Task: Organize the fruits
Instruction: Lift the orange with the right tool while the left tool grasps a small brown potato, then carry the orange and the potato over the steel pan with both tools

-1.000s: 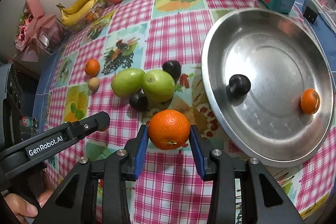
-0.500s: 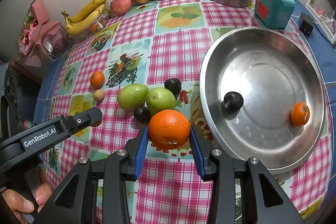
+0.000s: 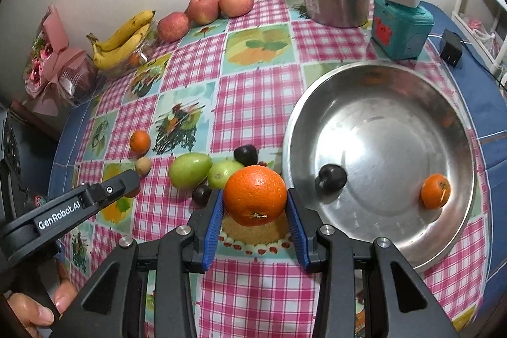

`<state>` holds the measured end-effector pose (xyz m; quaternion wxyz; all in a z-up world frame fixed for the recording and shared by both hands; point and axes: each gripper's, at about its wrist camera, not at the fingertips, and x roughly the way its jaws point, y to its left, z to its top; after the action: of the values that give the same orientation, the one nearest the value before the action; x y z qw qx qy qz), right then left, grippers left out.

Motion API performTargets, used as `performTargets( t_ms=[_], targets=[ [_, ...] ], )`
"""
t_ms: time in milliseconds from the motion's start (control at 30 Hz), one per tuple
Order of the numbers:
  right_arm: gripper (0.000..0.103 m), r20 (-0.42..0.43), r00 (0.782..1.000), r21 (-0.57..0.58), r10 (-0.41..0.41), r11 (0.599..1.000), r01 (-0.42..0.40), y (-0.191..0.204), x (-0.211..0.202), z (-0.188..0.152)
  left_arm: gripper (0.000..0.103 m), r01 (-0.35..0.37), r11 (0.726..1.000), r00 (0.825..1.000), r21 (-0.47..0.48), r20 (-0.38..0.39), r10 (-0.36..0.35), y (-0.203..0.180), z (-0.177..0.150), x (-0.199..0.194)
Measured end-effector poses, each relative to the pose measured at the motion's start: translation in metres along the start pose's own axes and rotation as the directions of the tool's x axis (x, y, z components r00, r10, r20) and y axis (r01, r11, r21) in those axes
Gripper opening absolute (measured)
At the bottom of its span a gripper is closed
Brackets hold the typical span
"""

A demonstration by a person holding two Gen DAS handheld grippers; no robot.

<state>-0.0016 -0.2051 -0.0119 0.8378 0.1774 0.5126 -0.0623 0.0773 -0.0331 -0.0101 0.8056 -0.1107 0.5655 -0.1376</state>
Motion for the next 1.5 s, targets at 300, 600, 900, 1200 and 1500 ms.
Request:
performTargets(
  t_ms=[300,600,900,1200,1500],
  targets=[
    [0.041,0.025,1.0,0.029,-0.01,1.0,0.009,-0.012,-0.005,0.012,0.027,-0.022,0.999,1.0,0.042,0.008,0.021,-0.022,0.006,-0.001],
    [0.041,0.035,0.999,0.083,-0.033,0.996,0.03,-0.036,-0.008,0.017,0.027,-0.02,0.993,1.0,0.119,0.005,0.02,-0.058,0.009,0.003],
    [0.041,0.045,0.992,0.173,-0.114,0.979,0.105,-0.076,-0.016,0.015,0.027,0.004,0.977,1.0,0.214,-0.003,-0.003,-0.094,-0.001,0.015],
    [0.041,0.045,0.983,0.257,-0.176,0.953,0.158,-0.109,-0.022,0.014,0.027,0.029,0.941,1.0,0.336,0.001,-0.031,-0.135,-0.011,0.028],
    [0.041,0.033,0.982,0.284,-0.187,0.944,0.17,-0.124,-0.011,0.018,0.027,0.036,0.912,0.999,0.409,-0.009,-0.035,-0.163,-0.007,0.056]
  ],
)
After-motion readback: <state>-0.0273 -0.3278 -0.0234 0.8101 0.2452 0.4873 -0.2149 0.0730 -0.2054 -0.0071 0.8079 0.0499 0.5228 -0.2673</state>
